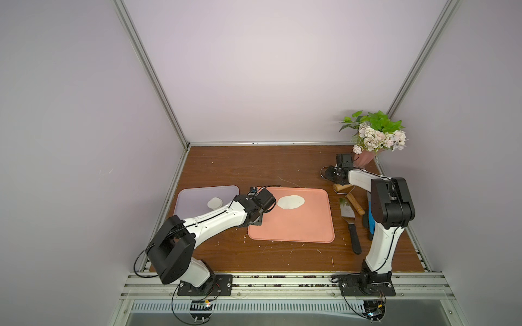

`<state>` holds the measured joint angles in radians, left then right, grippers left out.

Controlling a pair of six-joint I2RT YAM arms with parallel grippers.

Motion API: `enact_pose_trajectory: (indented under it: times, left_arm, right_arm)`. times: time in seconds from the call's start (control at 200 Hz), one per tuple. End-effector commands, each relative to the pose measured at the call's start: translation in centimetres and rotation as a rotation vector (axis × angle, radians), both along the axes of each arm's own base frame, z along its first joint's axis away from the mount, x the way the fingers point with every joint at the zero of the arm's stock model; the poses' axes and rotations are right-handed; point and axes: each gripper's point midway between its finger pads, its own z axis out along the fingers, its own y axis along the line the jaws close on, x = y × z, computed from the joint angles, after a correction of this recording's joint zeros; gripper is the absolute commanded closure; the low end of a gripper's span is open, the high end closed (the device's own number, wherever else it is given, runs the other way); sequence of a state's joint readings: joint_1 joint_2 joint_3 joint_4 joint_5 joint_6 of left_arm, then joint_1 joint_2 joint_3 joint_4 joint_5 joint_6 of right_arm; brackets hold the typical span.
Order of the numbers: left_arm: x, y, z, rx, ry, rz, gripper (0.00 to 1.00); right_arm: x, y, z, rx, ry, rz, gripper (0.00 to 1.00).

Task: Roll out the dumpling wrappers from the dough
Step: Pick up the dumpling mold from the center of the board, then press the dumpling wrapper on the work surface.

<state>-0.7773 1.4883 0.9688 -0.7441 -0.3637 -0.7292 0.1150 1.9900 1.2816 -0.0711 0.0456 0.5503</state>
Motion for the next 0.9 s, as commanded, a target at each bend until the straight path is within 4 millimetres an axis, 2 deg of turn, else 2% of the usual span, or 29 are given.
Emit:
enact_pose_trajectory:
  times: [0.0,0.105,0.23,0.32,0.445,0.666,0.891]
  left_arm:
    - [0.6,0.4,1.6,-0.005,-0.037,0.016,0.54]
    - [1.1,0.1,2.4,-0.021,-0.061,0.018,0.54]
    - [1.8,-0.3,3.9,-0.043,-0.101,0.021,0.54]
    - [2.4,-0.9,5.2,-0.066,-0.128,0.013,0.42]
    - [3.4,-2.1,7.3,-0.119,-0.165,0.010,0.37]
    - [6.0,-6.1,11.2,-0.233,-0.203,-0.043,0.43]
    - [8.3,-11.4,13.0,-0.352,-0.168,-0.127,0.46]
  right_arm:
    - [0.4,0.8,5.0,0.019,-0.115,0.031,1.00]
    - [-0.3,1.2,6.6,0.017,-0.149,0.055,1.00]
    - [-1.1,2.6,8.4,0.042,-0.180,0.116,1.00]
    - [-1.8,4.0,9.3,0.056,-0.185,0.170,1.00]
    - [-3.4,6.1,9.9,0.068,-0.173,0.261,1.00]
    - [-7.0,9.7,9.7,0.015,-0.110,0.442,1.00]
    - [-10.1,12.9,9.2,-0.042,-0.059,0.587,1.00]
